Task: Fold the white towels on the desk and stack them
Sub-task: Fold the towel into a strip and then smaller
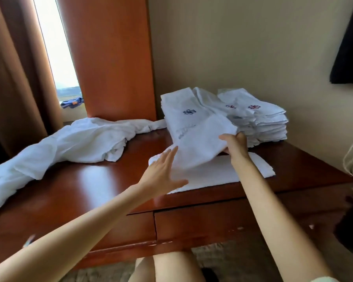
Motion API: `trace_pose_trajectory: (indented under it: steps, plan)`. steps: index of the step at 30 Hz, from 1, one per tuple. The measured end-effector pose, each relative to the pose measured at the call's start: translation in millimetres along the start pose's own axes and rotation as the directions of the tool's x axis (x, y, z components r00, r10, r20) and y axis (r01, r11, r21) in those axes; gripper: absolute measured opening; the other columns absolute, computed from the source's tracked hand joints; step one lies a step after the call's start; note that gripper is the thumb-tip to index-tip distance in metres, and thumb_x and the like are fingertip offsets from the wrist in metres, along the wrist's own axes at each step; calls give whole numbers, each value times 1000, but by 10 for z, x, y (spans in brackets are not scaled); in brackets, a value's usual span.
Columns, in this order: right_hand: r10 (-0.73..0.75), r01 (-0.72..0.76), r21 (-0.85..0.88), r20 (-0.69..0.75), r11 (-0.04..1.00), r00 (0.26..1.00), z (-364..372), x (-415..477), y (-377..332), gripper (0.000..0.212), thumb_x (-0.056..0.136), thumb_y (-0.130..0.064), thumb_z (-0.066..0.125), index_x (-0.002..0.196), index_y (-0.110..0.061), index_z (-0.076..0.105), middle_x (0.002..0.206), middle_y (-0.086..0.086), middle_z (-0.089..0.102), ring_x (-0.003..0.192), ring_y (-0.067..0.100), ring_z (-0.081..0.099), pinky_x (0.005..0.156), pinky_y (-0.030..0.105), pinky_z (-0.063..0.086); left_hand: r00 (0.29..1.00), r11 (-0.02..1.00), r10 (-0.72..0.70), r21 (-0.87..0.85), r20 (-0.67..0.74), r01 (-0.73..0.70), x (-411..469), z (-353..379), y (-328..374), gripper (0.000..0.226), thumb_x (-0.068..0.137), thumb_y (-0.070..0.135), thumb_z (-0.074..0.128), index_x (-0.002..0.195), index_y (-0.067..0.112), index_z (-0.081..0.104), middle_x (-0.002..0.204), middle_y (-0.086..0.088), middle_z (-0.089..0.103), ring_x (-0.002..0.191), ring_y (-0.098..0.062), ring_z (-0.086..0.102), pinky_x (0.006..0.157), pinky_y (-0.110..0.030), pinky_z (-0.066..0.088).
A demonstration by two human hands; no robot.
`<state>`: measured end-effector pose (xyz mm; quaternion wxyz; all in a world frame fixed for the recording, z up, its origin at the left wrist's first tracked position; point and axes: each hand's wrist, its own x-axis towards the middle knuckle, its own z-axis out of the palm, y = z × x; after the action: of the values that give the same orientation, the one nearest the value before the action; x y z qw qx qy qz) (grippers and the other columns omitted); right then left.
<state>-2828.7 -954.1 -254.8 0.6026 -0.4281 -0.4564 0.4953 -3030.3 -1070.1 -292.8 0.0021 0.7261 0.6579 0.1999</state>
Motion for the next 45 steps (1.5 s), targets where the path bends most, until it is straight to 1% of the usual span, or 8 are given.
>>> trace_pose_trajectory:
  steps: [8,12,20,27,31,35,40,45]
  plan:
    - [23,-56,-454,-78,889,997,-1097,475,440,17,88,-9,63,100,-19,56,91,-7,54,81,7,53,70,18,46,992,998,66,1,-106,-66,251,574,247,70,90,28,60,150,36,24,158,7,26,143,-19,28,113,-37,29]
    - [-166,152,-294,-21,944,986,-1164,550,417,44,84,1,64,123,-18,63,115,-7,60,97,0,59,67,9,49,991,997,55,67,-121,-47,289,521,91,76,83,15,58,148,38,27,156,10,30,140,-20,34,102,-37,43]
    - [-100,33,-791,-35,612,994,-1349,534,496,38,87,-17,57,123,-28,64,117,0,67,104,24,63,76,26,43,963,946,230,200,143,-256,219,479,-89,70,94,12,42,152,36,12,160,7,13,149,-15,5,117,-23,-4]
    - [-137,63,-733,-42,678,990,-1336,511,305,48,83,-14,61,128,-30,59,120,-1,64,106,24,61,80,30,46,987,989,8,-147,162,16,229,205,27,48,82,63,37,123,48,55,145,14,46,126,-14,53,104,-29,38]
    - [123,-74,-869,-15,490,992,-1481,599,257,85,82,-34,73,151,-16,27,150,8,38,133,28,44,101,40,43,932,881,-329,-404,-151,245,350,169,23,44,88,47,63,127,27,56,134,0,55,116,-19,54,91,-31,42]
    - [298,-173,-829,-9,532,955,-1454,705,193,81,84,-54,66,141,-2,42,139,10,48,112,22,51,89,34,47,769,573,-586,-540,255,616,483,105,-70,78,84,43,70,144,7,34,107,-8,57,92,-22,58,77,-34,52]
    - [438,-170,-940,-24,297,898,-1319,802,39,104,72,-56,77,148,-3,29,145,14,43,126,28,48,99,38,46,662,313,-585,-622,469,718,570,55,-189,55,73,13,83,118,-3,56,110,-16,65,92,-26,63,73,-31,53]
    - [491,-202,-754,179,625,853,-1414,788,29,87,72,-29,85,142,-3,41,143,9,48,128,23,48,106,39,42,689,113,-481,-741,543,663,536,-126,-256,39,72,-12,70,108,1,61,115,-15,63,97,-29,64,73,-36,55]
